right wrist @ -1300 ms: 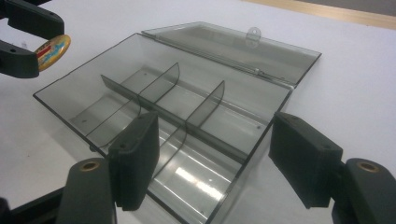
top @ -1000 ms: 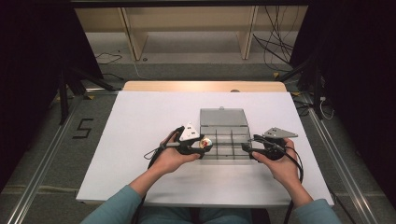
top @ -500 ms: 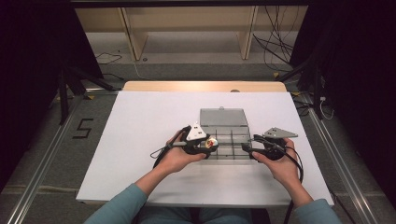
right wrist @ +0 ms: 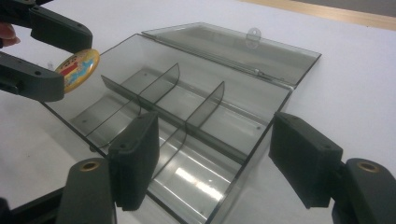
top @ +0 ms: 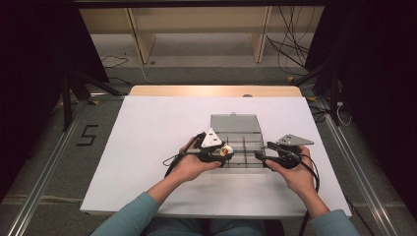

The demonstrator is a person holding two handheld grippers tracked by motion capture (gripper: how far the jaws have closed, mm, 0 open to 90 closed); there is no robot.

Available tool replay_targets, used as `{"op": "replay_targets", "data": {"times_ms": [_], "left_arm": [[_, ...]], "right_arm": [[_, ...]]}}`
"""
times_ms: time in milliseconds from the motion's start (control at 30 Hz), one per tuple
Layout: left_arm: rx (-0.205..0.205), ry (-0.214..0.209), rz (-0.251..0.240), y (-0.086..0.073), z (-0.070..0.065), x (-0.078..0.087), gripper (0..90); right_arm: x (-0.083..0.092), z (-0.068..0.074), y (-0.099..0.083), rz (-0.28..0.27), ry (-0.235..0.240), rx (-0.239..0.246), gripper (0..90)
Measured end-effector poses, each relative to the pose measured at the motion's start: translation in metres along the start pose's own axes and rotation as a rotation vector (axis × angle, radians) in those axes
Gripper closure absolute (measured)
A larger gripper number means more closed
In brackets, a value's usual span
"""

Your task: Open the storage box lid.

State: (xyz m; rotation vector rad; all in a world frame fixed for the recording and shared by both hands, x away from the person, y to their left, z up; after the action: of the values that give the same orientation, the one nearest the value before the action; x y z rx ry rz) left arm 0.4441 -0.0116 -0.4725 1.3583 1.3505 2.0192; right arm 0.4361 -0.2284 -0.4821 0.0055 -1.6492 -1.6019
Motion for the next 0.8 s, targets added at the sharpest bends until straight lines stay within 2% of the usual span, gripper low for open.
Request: {"op": "replay_targets", "data": {"times_ms": [800], "left_arm": [[-0.001, -0.014, 0.008, 0.004, -0.007, -0.016, 47.3]], "right_arm": [[0.001, -0.001, 0.0, -0.004, 0.0, -0.005, 33.5]]}}
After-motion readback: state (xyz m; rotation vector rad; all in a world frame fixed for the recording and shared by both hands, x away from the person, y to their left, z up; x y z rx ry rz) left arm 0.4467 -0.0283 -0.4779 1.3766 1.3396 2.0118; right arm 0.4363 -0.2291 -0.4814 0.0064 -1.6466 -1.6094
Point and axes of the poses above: each handheld gripper's, and its own axes: x roughly backward along the jaws, y roughly out of its top, z roughly to its left, the point moved 5 cm from there along -x, roughly forward along the jaws, and after that the axes turned 5 degrees about -x, right-handed, at the moved point
